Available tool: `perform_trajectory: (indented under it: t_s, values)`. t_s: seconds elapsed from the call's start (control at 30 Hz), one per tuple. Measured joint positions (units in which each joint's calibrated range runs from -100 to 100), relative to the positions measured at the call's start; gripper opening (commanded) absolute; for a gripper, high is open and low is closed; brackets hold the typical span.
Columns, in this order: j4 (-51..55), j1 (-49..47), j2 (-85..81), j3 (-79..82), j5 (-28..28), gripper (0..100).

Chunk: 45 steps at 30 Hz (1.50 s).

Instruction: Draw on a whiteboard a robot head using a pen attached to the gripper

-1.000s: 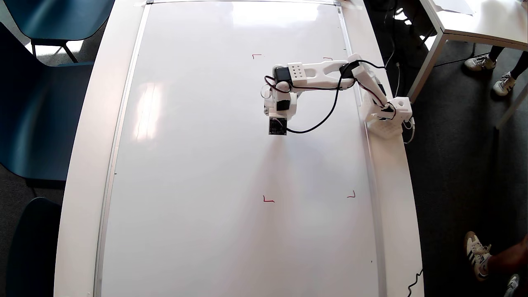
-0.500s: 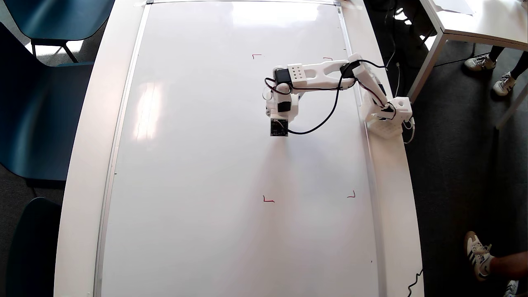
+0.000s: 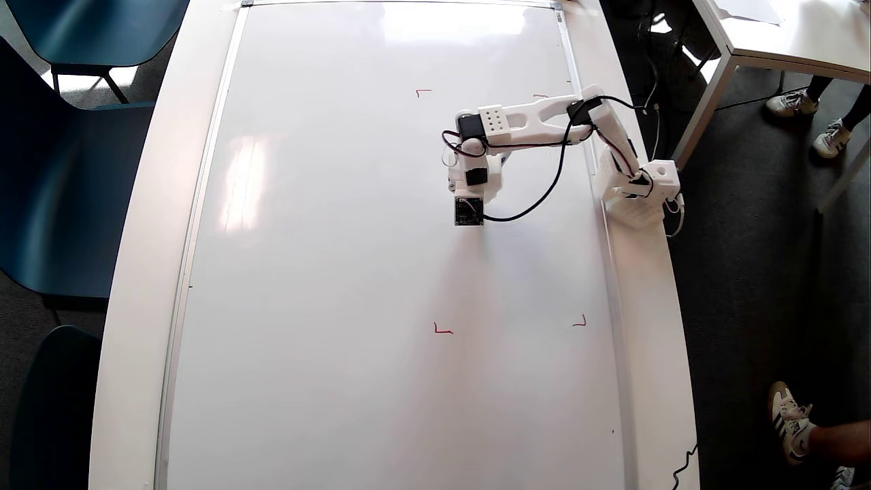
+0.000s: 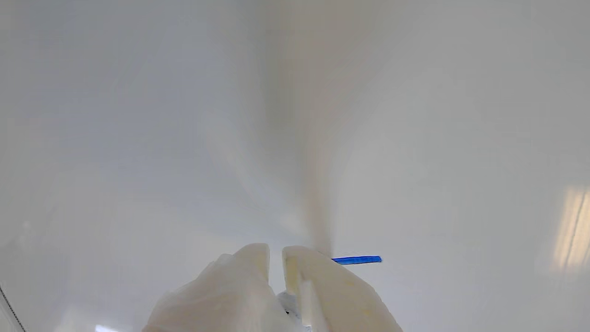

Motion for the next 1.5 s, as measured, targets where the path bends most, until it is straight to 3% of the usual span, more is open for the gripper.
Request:
perform_trajectory:
  t_s: [0.9, 1.5]
  values:
    - [-0.08, 1.43, -17.37, 26.95, -0.53, 1]
    - [-7.43, 1.66, -22.36, 40.02, 1.59, 1]
